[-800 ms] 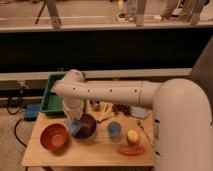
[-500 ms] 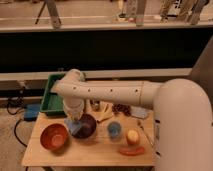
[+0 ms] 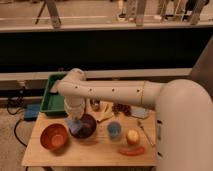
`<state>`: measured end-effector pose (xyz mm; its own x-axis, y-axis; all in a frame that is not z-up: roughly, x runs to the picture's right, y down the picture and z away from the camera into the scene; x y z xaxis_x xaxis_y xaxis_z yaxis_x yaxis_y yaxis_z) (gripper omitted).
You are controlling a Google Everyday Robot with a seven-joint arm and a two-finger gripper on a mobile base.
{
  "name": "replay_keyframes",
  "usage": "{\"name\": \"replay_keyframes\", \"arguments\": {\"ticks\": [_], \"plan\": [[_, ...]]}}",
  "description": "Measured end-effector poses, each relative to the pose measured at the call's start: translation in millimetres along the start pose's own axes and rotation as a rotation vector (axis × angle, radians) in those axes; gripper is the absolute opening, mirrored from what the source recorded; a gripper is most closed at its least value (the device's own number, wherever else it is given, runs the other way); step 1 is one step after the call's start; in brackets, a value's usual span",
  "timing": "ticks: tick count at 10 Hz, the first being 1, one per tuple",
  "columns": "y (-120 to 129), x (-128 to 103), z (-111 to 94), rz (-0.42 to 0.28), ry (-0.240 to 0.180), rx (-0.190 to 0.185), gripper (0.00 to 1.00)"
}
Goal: Place sponge in purple bowl
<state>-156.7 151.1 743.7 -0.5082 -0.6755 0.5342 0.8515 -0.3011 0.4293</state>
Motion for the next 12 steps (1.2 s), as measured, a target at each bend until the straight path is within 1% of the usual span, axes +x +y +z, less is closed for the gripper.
{"name": "replay_keyframes", "arguments": {"ticks": [1,2,3,5,7,8,9,10,11,12], "plan": [[1.9,-0.7,-0.3,0.003,0.001,0.001,0.2],[3.7,-1.3,-0.7,0.007,0.003,0.004,0.29],[4.6,-1.6,-0.9,0.01,0.004,0.005,0.33],[5.1,-1.5,-1.5,0.013,0.007,0.009,0.35],[6.8,-2.1,-1.6,0.013,0.009,0.01,0.53],[7.6,-2.4,-1.7,0.015,0.01,0.012,0.55],[8.1,-2.5,-1.8,0.016,0.011,0.012,0.53],[8.4,-2.7,-1.9,0.016,0.012,0.014,0.46],[9.0,-3.2,-3.1,0.016,0.014,0.015,0.44],[10.3,-3.9,-3.8,0.017,0.016,0.015,0.48]]}}
